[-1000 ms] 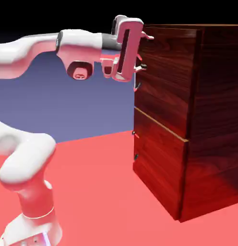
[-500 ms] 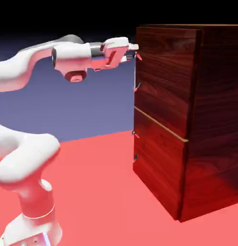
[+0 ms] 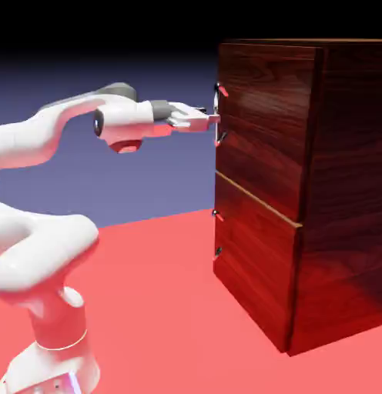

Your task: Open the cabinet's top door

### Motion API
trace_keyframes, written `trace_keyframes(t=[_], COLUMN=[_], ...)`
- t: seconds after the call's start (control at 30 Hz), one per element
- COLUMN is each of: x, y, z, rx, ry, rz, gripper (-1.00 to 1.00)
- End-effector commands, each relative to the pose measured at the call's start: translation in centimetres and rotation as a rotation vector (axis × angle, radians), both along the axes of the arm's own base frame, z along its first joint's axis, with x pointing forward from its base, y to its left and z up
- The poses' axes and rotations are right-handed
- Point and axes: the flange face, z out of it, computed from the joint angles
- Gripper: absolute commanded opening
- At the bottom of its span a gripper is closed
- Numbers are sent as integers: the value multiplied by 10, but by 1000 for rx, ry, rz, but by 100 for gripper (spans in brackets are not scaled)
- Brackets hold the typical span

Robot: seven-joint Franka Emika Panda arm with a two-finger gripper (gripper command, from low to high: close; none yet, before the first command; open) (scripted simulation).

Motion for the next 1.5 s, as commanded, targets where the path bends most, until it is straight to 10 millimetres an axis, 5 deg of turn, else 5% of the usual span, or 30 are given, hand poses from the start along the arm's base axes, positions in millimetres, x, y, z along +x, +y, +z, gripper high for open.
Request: trace_keyframes(t=[0.0,0.23,0.47,0.67,1.13,1.47], x=[0,-45,-110,-145,-189,-195], y=[0,-22,-68,-105,-173,-188], z=[0,0,0,0,0,-1], rx=[0,-1,0,0,0,5], ry=[0,0,0,0,0,6], rz=[0,141,367,511,739,782], gripper=[-100,-100,-100,-100,-100,-100])
